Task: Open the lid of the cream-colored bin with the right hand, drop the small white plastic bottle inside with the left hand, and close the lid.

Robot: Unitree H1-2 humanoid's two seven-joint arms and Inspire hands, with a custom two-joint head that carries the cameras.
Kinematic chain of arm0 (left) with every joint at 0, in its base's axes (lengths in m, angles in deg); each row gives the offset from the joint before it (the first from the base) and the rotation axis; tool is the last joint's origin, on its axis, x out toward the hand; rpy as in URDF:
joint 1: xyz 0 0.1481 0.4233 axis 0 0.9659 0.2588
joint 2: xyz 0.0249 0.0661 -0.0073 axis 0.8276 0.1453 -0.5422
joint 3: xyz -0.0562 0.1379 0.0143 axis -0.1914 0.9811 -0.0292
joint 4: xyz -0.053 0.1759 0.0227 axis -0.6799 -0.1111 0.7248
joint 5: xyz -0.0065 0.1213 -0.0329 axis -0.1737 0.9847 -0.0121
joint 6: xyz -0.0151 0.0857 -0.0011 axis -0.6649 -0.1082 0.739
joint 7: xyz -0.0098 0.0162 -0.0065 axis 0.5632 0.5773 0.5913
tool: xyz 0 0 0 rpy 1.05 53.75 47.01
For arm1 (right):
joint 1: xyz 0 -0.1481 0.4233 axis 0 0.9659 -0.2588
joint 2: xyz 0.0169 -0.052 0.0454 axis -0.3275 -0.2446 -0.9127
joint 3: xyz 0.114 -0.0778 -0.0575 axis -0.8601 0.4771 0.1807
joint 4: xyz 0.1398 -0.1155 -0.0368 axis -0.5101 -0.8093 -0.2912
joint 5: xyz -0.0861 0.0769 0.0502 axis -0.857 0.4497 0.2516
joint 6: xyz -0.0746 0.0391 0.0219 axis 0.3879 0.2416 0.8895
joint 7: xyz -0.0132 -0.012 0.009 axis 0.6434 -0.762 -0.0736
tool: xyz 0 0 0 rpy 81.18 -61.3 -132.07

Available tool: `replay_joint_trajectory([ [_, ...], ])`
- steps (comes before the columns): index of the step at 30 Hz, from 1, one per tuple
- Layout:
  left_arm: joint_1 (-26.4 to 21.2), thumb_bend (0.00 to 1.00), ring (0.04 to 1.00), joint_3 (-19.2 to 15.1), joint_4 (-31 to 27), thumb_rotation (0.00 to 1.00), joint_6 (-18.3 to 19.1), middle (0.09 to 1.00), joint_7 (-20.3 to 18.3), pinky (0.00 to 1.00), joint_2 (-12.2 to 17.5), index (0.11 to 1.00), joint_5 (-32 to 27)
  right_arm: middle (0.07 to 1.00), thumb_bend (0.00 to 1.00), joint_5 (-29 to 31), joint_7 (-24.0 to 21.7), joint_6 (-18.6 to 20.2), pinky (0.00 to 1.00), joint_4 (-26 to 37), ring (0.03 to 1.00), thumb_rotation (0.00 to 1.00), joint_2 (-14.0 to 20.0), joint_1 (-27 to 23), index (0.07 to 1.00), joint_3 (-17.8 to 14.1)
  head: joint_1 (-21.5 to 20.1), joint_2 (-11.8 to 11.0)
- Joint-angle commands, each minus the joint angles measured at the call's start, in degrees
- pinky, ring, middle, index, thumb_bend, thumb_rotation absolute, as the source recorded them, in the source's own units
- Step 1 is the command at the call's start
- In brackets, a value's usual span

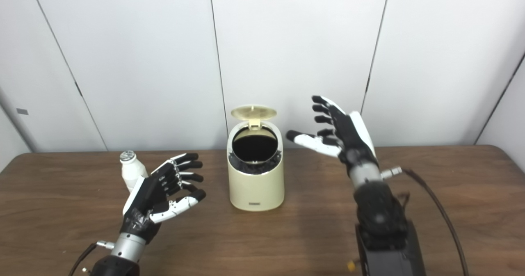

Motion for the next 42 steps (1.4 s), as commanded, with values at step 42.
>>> replay_joint_trajectory([
  [42, 9.58, 0.68, 0.629, -9.53, -15.34, 0.00, 0.27, 0.681, 17.50, 0.53, -3.51, 0.682, 17.31, 0.806, 0.84, 14.93, 9.51, -13.60, 0.57, 1.69, 0.735, 0.27, 2.61, 10.70, 0.786, -0.75, 21.62, -3.79],
])
